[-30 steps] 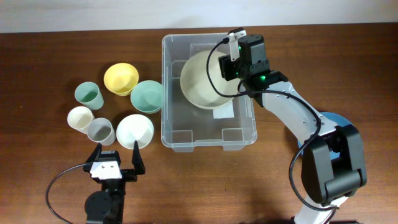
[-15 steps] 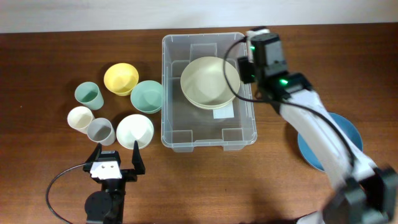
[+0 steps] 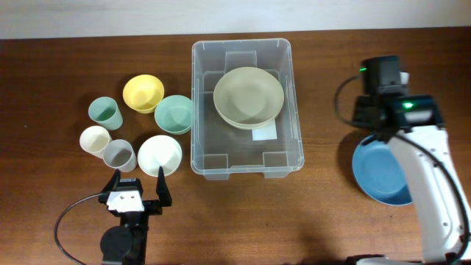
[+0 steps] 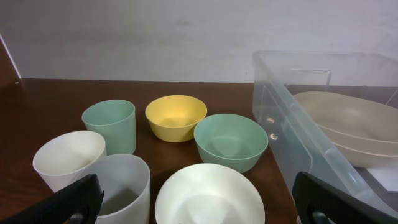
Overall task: Pack container
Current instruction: 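Open the right gripper and withdraw it toward the blue bowl, then lower the right gripper onto the blue bowl rim and grasp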
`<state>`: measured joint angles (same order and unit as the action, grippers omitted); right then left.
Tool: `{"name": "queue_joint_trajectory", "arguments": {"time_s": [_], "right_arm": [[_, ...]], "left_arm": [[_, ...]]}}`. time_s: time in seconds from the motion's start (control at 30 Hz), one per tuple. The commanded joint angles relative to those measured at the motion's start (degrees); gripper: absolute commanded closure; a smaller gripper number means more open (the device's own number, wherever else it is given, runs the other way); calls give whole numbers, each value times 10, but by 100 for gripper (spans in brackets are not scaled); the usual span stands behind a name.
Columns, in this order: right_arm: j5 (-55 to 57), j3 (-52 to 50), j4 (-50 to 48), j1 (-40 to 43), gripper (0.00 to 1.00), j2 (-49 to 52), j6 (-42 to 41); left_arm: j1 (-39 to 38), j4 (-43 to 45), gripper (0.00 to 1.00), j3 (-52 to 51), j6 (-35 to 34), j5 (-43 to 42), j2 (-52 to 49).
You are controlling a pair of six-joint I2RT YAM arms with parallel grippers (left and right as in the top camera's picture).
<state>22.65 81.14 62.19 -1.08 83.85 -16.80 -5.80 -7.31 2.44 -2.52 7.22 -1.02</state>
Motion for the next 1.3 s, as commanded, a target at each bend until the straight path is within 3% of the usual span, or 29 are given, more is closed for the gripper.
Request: {"name": "queue_joint_trajectory", "arguments": {"time_s": [0.0, 0.2, 0.33, 0.57, 0.77, 1.1, 1.27], "right_arm": [[-46, -7, 5, 67, 50, 2, -21], [-153, -27, 13, 145, 45, 27, -15], [-156, -63, -3, 144, 36, 49, -15], [-166, -116, -50, 128, 34, 85, -15], [-251, -148, -102, 120, 34, 109, 9], [-250, -189, -140, 111, 34, 144, 9], [-250, -206, -179, 111, 41, 169, 9]], "left_arm": [[3, 2, 0, -5, 11, -6, 0], [3, 2, 0, -5, 11, -6, 0], [3, 2, 1, -5, 11, -6, 0], [3, 2, 1, -5, 11, -6, 0], [3, 2, 1, -5, 11, -6, 0], [3, 2, 1, -5, 11, -6, 0], [3, 2, 0, -5, 11, -6, 0]]}}
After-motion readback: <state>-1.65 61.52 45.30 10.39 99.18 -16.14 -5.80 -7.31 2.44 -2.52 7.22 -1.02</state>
